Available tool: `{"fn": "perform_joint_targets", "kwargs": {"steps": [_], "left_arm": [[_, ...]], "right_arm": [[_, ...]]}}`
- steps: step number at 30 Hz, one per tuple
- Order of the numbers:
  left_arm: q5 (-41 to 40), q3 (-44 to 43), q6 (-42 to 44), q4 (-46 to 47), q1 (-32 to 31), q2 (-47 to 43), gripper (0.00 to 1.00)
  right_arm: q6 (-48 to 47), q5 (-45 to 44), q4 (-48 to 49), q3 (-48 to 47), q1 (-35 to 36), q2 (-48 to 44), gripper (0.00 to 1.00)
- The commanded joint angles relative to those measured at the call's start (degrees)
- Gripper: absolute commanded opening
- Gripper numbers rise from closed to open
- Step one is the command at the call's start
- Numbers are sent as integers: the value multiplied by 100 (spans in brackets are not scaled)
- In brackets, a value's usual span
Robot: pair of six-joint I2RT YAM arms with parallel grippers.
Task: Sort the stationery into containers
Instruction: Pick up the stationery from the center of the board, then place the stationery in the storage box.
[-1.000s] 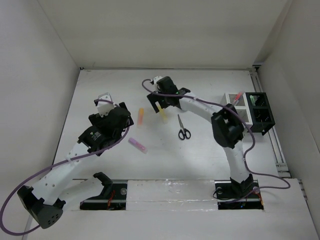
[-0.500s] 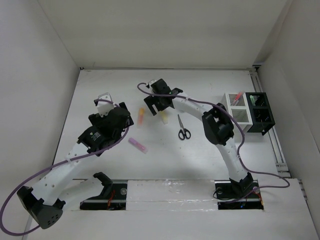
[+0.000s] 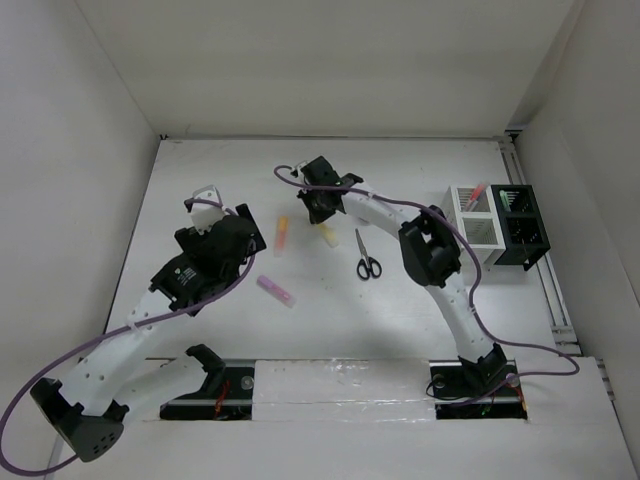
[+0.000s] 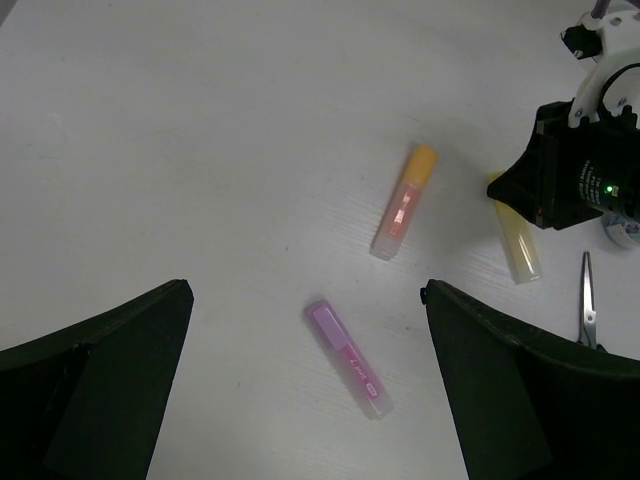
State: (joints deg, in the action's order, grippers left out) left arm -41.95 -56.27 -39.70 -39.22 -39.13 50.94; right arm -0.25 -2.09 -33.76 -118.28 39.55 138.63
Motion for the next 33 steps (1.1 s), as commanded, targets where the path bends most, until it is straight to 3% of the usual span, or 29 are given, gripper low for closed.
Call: {"fn": "perform_joint_targets", "kwargs": {"steps": [1,6,12,16,22,25,27,33], "left_arm": [[-23,-86,112,142,20,-154,100],[38,-86,112,143,20,-154,100],[38,-86,164,143,20,-216,100],[99,-86,165,195,20,-277,100],[161,-33,217,248,20,-444,100],[214,-33,270,248,20,-497,100],[266,-33,270,301,20,-549,100],[380,20,332,354,20,-655,100]], "right_arm": [[-10,313,-229,112,-9,-36,0],[-63,2085,1218,673,-9,-950,0],[60,2318,2460,1499,-175,-2654,0],[113,1959,3522,2571,-859,-3859,0],[341,729,4763,4539,-2748,-5614,0],[421,-368,5116,5216,-3470,-6266,0],[421,-948,5116,5367,-3926,-6427,0],[359,-1259,5055,5500,-4956,-6270,0]]}}
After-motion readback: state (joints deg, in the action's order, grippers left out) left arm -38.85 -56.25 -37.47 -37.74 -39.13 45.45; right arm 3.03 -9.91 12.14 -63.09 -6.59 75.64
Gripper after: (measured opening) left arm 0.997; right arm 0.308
